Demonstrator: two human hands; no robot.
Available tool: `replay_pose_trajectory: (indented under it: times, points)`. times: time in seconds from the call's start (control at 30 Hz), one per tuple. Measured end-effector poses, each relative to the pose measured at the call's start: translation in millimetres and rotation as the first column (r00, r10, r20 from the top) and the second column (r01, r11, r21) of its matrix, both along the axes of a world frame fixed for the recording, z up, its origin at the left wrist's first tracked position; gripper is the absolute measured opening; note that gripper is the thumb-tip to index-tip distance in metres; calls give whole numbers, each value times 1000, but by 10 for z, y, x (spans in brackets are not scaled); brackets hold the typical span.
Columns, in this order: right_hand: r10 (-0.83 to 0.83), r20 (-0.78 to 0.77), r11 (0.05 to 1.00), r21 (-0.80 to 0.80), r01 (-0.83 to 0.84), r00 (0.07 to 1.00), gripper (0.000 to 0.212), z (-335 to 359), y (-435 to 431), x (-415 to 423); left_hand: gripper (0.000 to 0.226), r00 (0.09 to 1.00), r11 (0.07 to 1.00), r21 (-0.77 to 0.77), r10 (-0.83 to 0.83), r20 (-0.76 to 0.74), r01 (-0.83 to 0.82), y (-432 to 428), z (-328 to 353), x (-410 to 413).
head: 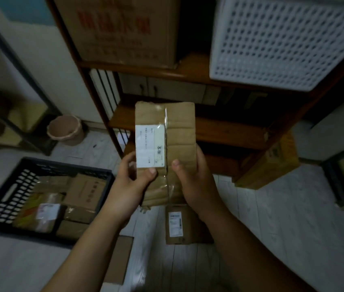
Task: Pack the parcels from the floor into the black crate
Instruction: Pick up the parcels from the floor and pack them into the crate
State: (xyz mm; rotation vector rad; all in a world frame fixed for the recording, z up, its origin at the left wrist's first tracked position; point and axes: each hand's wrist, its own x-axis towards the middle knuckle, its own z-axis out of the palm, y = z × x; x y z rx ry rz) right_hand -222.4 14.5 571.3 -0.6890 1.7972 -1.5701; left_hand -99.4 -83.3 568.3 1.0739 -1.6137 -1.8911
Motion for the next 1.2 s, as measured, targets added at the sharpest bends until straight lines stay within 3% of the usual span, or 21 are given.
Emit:
replay_pose_trajectory:
  times: [0.1,0.27,0.5,0.67,0.8,1.03,1.2]
  points:
    - [43,38,999,18,-44,998,42,828,185,390,56,999,994,98,-45,-27,47,199,801,453]
    - [13,98,1000,27,-16,995,38,1757,608,937,83,981,975,121,-178,-78,186,597,1693,1097]
    - [148,88,989,-37,-145,985,26,2283,1191,1540,88,996,999,10,-47,-78,48,1142,2322,1857]
    - [115,46,989,-96,-110,992,51,2586,1369,1934,62,990,999,-7,32,-137,-33,1458,2615,2256]
    - [98,26,988,-123,-94,995,73,2772,1285,2216,79,985,999,-45,7,-173,-15,1301,2800,2608]
    - [0,104,956,-292,31,995,78,2944,622,2996,53,976,990,-124,-94,-198,70,635,3037,3667]
    - [-42,265,914,-379,144,963,71,2874,7,3904,65,952,974,-18,217,-214,-226,74,2990,4374]
